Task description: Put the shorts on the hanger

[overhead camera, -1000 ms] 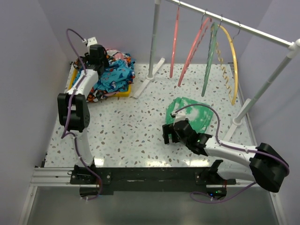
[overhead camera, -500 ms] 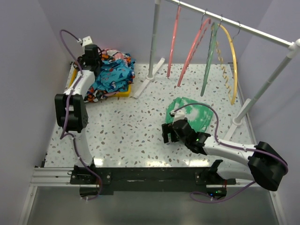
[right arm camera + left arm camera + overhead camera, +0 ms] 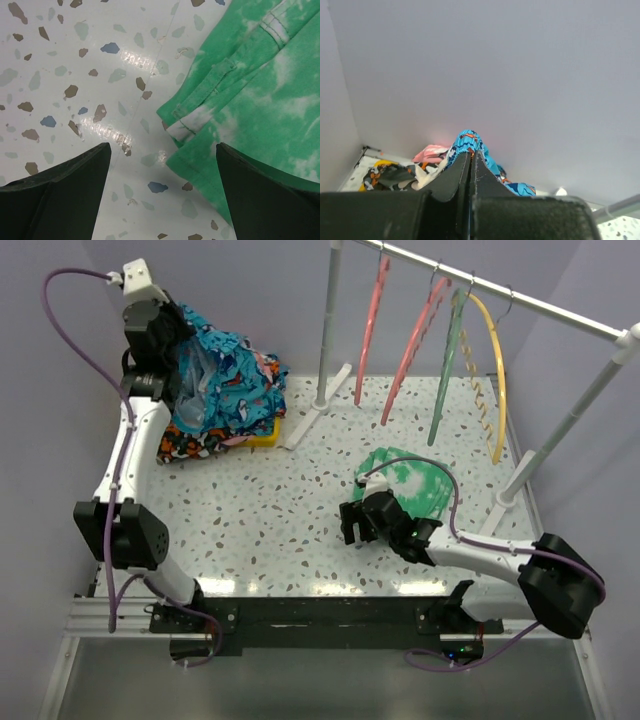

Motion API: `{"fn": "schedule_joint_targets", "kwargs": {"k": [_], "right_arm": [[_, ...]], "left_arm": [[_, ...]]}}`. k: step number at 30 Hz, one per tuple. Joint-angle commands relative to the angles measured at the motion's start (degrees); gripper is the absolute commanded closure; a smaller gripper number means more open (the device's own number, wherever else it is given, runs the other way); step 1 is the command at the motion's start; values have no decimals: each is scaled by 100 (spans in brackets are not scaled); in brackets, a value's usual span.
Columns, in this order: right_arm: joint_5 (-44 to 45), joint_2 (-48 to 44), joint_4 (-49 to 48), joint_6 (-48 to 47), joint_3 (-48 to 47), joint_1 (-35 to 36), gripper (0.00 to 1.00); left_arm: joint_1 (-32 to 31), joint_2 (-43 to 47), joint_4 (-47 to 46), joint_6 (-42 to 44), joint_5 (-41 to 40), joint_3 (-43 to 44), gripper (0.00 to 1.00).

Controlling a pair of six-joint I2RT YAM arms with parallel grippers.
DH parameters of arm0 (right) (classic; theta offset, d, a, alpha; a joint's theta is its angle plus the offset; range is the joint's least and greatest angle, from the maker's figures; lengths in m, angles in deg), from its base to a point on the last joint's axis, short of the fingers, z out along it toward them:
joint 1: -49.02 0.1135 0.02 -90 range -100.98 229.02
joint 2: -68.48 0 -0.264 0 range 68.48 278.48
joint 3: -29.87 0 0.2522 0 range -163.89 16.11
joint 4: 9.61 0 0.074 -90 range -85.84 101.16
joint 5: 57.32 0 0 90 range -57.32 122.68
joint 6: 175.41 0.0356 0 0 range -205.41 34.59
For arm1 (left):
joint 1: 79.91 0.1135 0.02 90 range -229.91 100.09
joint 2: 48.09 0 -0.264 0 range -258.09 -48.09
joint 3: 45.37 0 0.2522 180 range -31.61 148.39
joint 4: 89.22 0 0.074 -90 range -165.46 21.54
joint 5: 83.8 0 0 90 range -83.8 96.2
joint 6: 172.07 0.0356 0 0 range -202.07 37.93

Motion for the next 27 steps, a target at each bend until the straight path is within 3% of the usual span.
{"fn": "schedule_joint_targets", "kwargs": {"k": [1,16,20,27], "right_arm": [[-122,-18,-243,-42,-213,24,11],[-209,-817,-129,98,-186,24,11],[-315,-1335,11,334,-195,32,11],[-605,-2171,363,897,-353,24,12]], "left_arm": [[46,663,119,147,568,478,100],[38,1807,796,25,1824,1428,100],[38,2176,620,-238,2710,1051,100],[29,3159,594,-652,3591,-152,100]]}}
